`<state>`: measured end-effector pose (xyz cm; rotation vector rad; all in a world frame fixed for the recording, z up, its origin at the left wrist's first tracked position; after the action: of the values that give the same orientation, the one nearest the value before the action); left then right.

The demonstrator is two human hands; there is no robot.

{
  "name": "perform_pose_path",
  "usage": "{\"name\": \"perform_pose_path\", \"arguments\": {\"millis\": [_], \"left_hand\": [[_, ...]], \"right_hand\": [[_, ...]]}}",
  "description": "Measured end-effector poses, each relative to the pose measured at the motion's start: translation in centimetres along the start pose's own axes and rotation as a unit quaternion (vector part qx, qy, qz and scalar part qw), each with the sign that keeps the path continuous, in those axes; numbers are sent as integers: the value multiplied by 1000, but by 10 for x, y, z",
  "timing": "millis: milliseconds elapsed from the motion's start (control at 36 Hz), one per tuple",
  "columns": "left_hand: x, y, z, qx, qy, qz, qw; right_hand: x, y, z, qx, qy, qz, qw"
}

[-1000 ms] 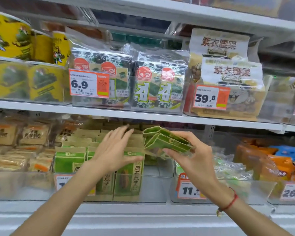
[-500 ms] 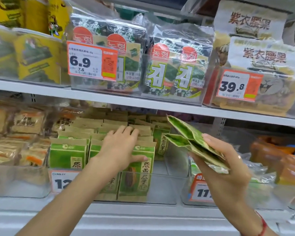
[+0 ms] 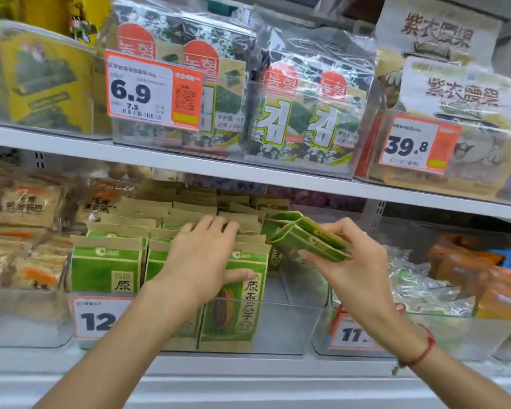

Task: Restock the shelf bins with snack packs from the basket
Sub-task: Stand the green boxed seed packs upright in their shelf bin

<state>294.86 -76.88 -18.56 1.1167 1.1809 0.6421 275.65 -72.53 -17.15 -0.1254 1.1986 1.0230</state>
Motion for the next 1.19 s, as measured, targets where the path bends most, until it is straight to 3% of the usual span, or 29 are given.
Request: {"name": "perform_pose_path", "arguments": {"millis": [83,194,361,500,639,861,1028,1194], "left_hand": [[0,0,1,1,-4,-1,1000],[-1,0,1,3,-8,-1,1000],[0,-1,2,5,-14,-10,1000],[0,0,2,8,-18,-16,1000],[1,0,1,9,-22,-24,999],[2,1,2,15,-21,-29,999],[6,4,-1,16,-13,-12,1000],[10,9,-4,3,-3,3,1000]], "right_hand": [[-3,-7,-10,83,-19,37,996],[-16,-27,-8,233,35,98,967],[-48,-72,-26,455,13,282,845],[-63,-98,-30,492,20,317,811],[-76,-121,-35,464,-34,370,804],[-84,-135,-53,486,16,325,811],[-80,-127,-58,503,-12,327,800],[-54,-77,-31,422,5,328,845]]}}
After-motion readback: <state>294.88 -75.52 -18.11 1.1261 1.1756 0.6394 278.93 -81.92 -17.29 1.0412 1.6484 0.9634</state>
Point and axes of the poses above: each hand's wrist, its own x-axis away from the middle knuckle, its own y-axis out of the back of the hand, z = x × y, the point moved 6 cm from there along -x, towards the middle knuckle, and after that the axes turned 3 degrees about y, right-handed, at the moved point
